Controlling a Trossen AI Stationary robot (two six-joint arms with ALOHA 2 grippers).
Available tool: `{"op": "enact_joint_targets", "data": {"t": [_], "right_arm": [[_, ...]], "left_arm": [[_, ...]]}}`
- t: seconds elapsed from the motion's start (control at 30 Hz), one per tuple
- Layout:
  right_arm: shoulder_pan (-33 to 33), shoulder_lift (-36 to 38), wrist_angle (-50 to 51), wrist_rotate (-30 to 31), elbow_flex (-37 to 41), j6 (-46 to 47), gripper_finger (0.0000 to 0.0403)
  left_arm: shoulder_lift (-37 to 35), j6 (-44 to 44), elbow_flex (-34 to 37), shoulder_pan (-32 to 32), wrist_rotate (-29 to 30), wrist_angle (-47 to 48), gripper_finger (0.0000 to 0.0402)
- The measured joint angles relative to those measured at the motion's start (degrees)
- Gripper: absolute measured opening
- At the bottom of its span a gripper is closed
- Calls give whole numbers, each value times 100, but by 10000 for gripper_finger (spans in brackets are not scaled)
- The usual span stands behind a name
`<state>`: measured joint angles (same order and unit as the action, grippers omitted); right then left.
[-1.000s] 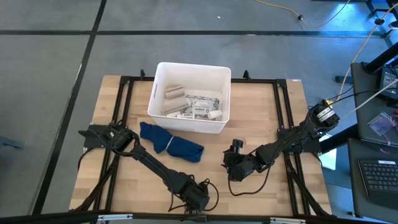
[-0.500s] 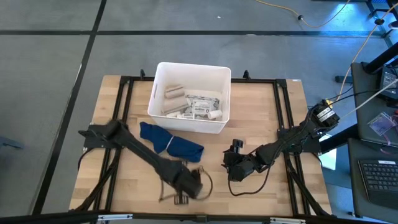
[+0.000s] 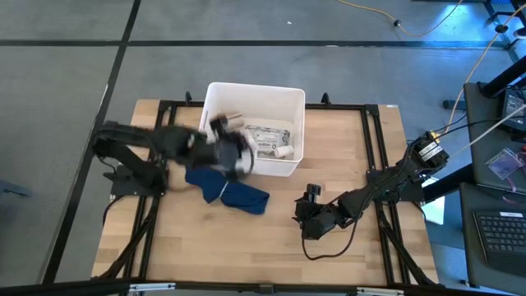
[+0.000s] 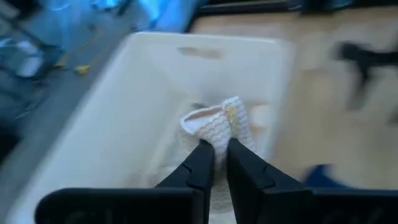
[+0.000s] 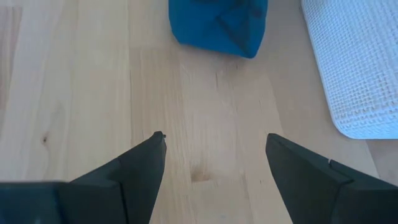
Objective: Pick & place medical supplies in basket/bin
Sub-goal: Put the light brown bandage into the white bin
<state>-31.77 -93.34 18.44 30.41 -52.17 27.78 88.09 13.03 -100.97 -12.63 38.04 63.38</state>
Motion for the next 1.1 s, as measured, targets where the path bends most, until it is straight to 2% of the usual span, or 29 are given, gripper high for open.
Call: {"op": "enact_joint_targets", "data": {"t": [0.1,0.2,0.33,0.57,0.8,0.9,1.1], "right_arm": [[37,0,-16,0,1,8,277],[85,0,-16,0,0,19,277],[103,0,-16,0,-1,21,277],[118,0,0,0,1,202,277],[193,0,-31,0,-1,213,277],[240,0,-33,2,1,213,277],[291,0,-29,2,-2,207,277]], "left_arm": [[-124,-624,-2,747,-178,179,26],[-105,-1143,33,1478,-651,653,15],[-28,-1785,542,2319,-1202,839,3],[-85,-2973,1810,3503,-2738,-229,9],[-41,-3860,2602,4158,-3141,-889,4],[-35,-3928,2809,4285,-3352,-1126,11],[-8,-3890,3094,4360,-3368,-1481,30]]}}
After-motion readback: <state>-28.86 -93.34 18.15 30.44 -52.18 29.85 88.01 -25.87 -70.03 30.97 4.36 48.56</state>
